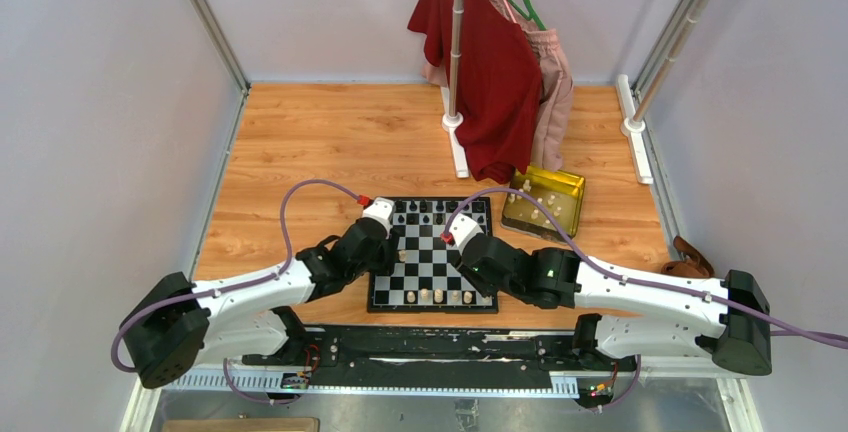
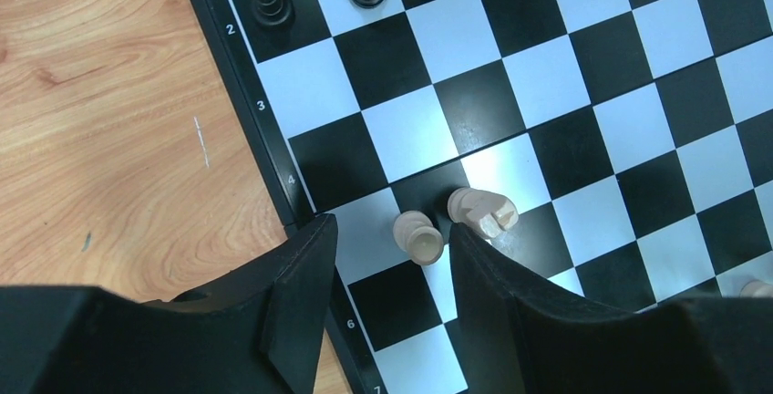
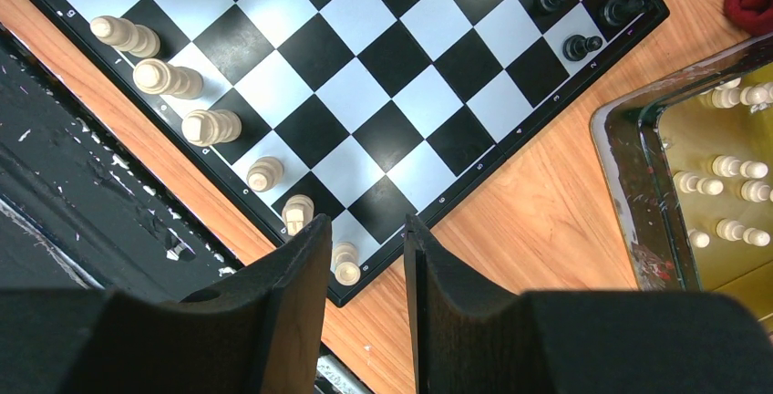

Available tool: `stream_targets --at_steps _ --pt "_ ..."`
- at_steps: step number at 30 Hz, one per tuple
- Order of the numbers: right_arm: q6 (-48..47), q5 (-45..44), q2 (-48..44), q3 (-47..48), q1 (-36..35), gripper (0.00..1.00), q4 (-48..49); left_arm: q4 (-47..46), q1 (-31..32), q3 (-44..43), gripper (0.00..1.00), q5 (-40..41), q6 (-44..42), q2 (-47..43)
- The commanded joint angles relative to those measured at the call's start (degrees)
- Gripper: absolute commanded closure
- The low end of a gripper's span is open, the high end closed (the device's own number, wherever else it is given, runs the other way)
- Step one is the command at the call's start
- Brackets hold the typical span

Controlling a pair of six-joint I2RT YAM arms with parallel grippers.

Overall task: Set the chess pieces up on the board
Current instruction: Pick up the chess piece from the chessboard.

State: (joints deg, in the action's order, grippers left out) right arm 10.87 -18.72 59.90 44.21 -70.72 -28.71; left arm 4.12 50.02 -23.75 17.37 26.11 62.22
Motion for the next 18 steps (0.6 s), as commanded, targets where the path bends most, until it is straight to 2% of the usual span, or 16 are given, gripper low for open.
stream_targets --at_steps 1,7,11,18 --pt "-0.71 -1.35 0.13 0.59 0.67 0.61 -0.46 -3.84 0.34 -0.23 0.47 -0.27 -0.86 1.2" --pt "-0.77 -1.33 0.12 0.27 0.85 0.61 -0.17 -3.86 0.34 -0.86 0.56 -0.12 -1.07 1.68" --pt "-0.85 -1.32 0.13 0.04 0.93 0.61 0.1 -3.86 0.34 -0.86 0.7 -0.01 -0.9 1.15" --pt "-0.92 -1.32 -0.47 -0.42 1.02 0.61 0.24 -3.86 0.34 -0.64 0.82 0.21 -0.62 0.47"
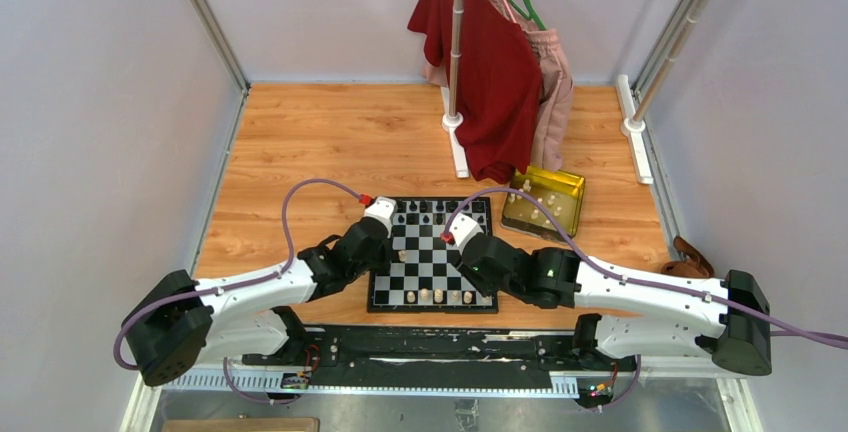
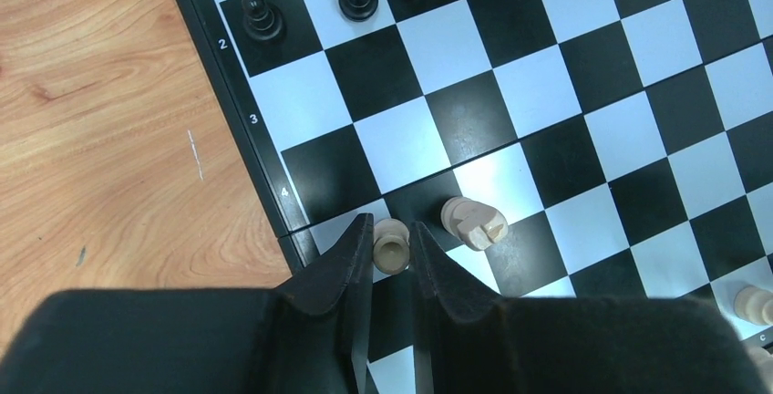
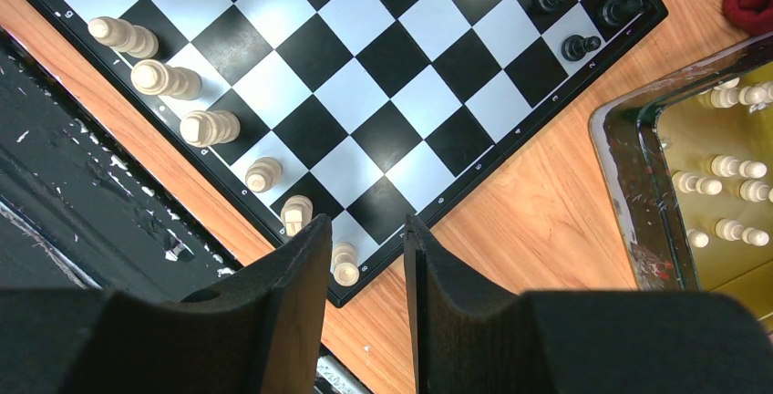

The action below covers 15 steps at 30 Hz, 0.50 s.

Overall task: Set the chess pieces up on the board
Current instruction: Pick up the chess piece from the chessboard.

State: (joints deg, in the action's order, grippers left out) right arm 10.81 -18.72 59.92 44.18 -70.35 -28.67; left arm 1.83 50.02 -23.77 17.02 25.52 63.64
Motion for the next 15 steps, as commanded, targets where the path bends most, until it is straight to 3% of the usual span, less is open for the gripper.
stream_targets --at_steps 1,8,15 --pt "-0.8 -1.37 -0.66 -0.48 0.67 0.61 0.15 -1.56 0.34 -0.58 0.84 0.64 -0.05 -0.9" --pt "-0.72 -1.49 -1.54 -0.68 0.67 0.61 0.16 3.72 0.58 -0.64 0.92 4.34 3.75 -4.15" --pt "-0.86 -1.33 -1.39 -0.68 0.68 0.61 0.24 11.91 5.09 0.38 0.93 9.47 8.88 -11.59"
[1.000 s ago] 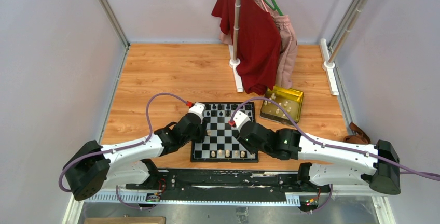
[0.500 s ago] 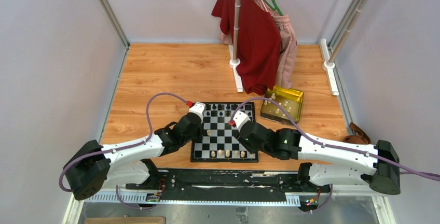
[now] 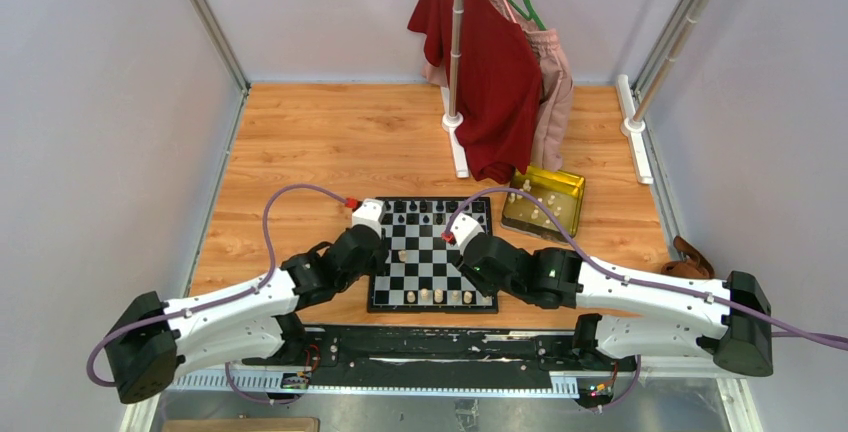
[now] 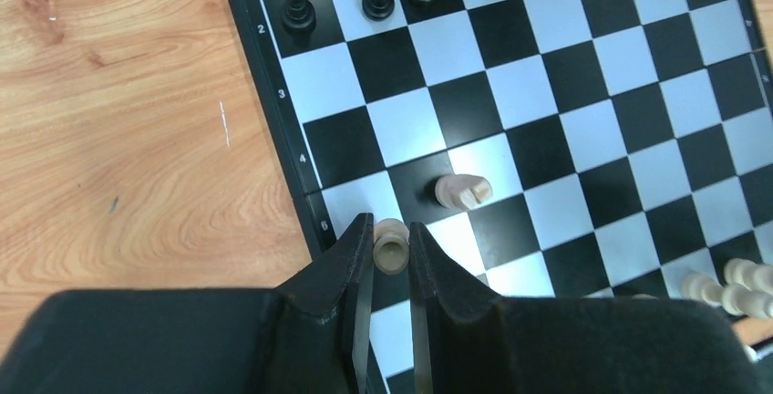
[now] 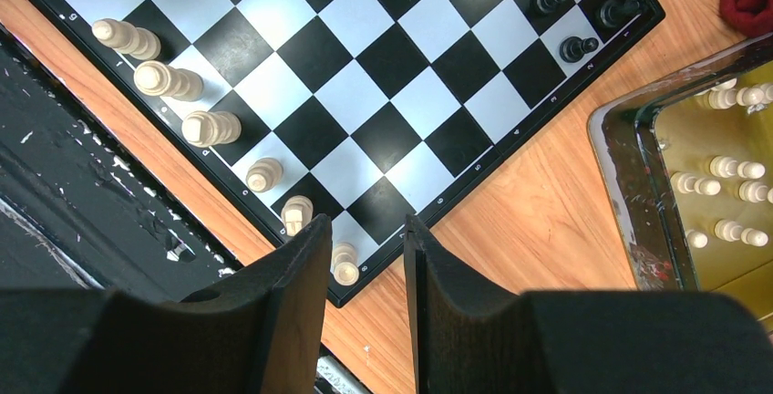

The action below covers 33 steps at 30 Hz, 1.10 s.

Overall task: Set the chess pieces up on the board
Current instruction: Pick up the chess piece from the chessboard, then place the chess piece on the chessboard.

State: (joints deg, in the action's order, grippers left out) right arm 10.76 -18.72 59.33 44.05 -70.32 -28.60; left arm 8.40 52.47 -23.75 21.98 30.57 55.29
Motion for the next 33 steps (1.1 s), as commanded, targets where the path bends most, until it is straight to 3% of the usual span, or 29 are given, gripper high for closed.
stream_targets --at_steps 1,14,25,33 --pt "-0.83 -1.32 -0.76 -0.55 0.64 0.61 0.24 6.3 3.53 0.44 0.93 4.84 4.55 -3.86" --pt "-1.22 -1.6 -0.71 -0.37 0.86 0.6 0.21 16.12 13.5 0.96 1.0 12.26 13.79 -4.77" --pt "-1.54 -1.13 0.34 -0.12 1.24 0.6 0.63 18.72 21.28 1.71 1.0 14.41 20.21 -5.64" --pt "-1.31 -0.79 0.06 -0.61 1.33 0.6 0.69 19.46 28.44 0.5 1.0 17.34 24.74 -0.96"
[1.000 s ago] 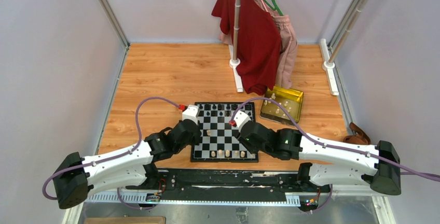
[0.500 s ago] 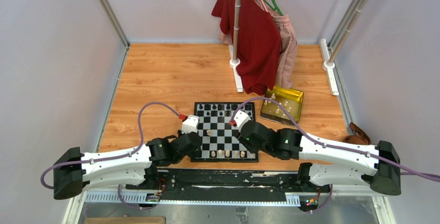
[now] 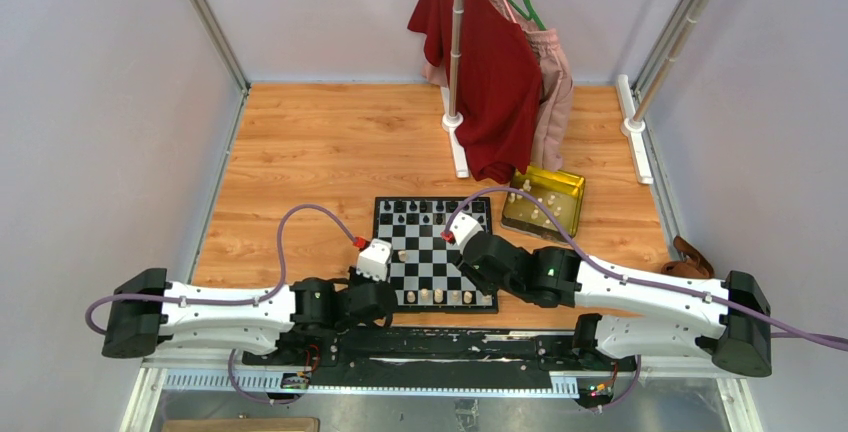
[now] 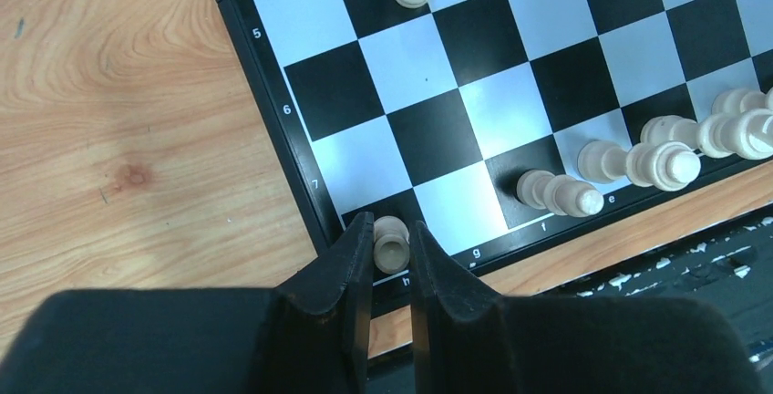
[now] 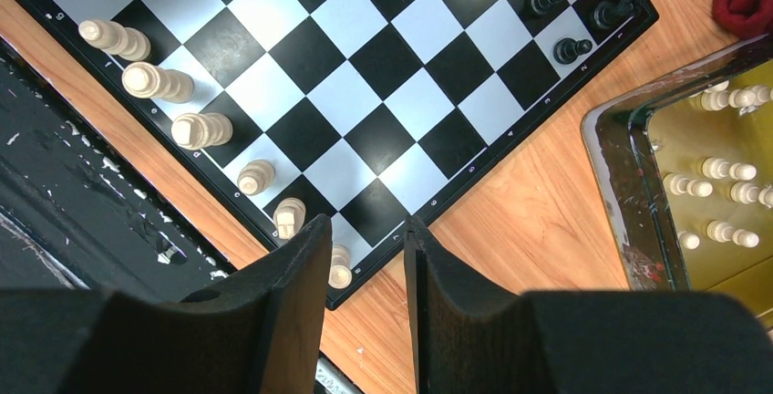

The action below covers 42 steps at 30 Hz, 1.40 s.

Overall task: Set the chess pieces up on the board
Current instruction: Place the chess piece on the chessboard.

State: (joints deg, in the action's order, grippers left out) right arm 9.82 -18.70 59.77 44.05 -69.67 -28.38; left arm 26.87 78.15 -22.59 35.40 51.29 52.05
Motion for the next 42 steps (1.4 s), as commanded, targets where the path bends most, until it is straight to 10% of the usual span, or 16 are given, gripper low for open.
stream_targets --at_steps 1,42 --pt "-0.37 -0.81 -0.48 -0.71 0.67 0.6 0.51 1.0 3.35 -0.84 1.0 4.32 4.34 3.12" --pt "-5.77 4.05 7.81 4.22 2.42 0.53 5.21 8.58 5.42 -11.91 0.35 12.7 3.1 -2.5"
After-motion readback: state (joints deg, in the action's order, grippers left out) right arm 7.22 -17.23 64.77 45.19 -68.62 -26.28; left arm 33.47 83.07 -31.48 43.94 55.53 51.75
